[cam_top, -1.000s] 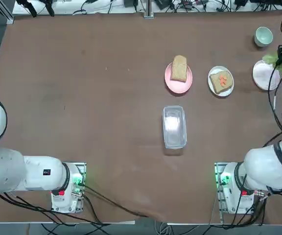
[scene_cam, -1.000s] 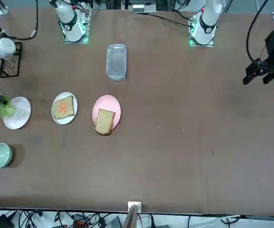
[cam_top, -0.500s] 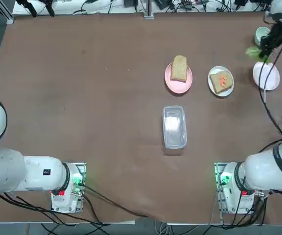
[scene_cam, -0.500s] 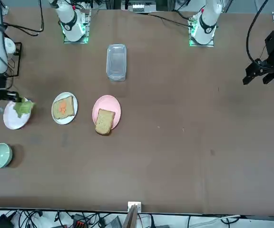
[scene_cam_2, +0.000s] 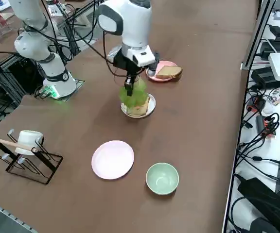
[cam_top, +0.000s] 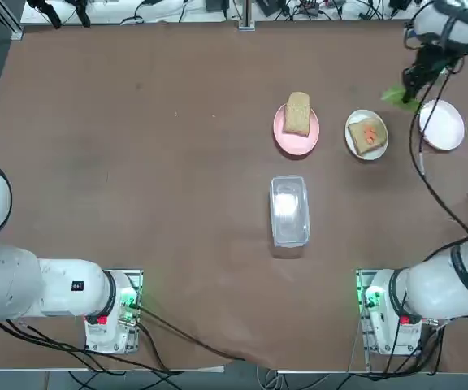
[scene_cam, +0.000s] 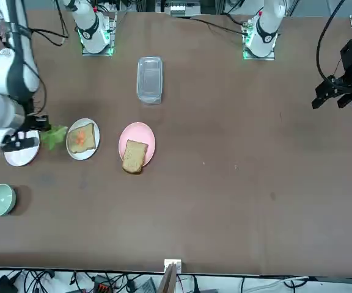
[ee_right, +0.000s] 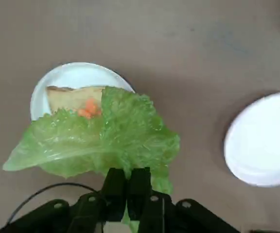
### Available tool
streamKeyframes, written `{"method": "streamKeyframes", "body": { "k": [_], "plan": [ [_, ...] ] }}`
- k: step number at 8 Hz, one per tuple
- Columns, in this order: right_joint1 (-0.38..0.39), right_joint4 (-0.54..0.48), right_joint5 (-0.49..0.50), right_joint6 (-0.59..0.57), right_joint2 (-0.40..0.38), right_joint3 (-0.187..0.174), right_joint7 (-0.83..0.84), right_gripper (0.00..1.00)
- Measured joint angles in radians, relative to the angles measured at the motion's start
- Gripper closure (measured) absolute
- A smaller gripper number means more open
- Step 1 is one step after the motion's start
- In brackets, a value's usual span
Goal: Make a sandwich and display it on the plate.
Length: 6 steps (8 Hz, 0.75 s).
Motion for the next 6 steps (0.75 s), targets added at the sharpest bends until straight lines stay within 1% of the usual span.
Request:
{"method": "streamKeyframes", "body": {
  "k": [1, 3, 6],
  "plan": [
    [0.031, -0.045, 0.000, 0.066, -0.007, 0.000, 0.001, 0.94],
    [0.063, -0.135, 0.000, 0.192, -0.009, 0.000, 0.011, 0.94],
    [0.116, -0.208, 0.000, 0.281, -0.001, 0.000, 0.084, 0.95]
  ]
}}
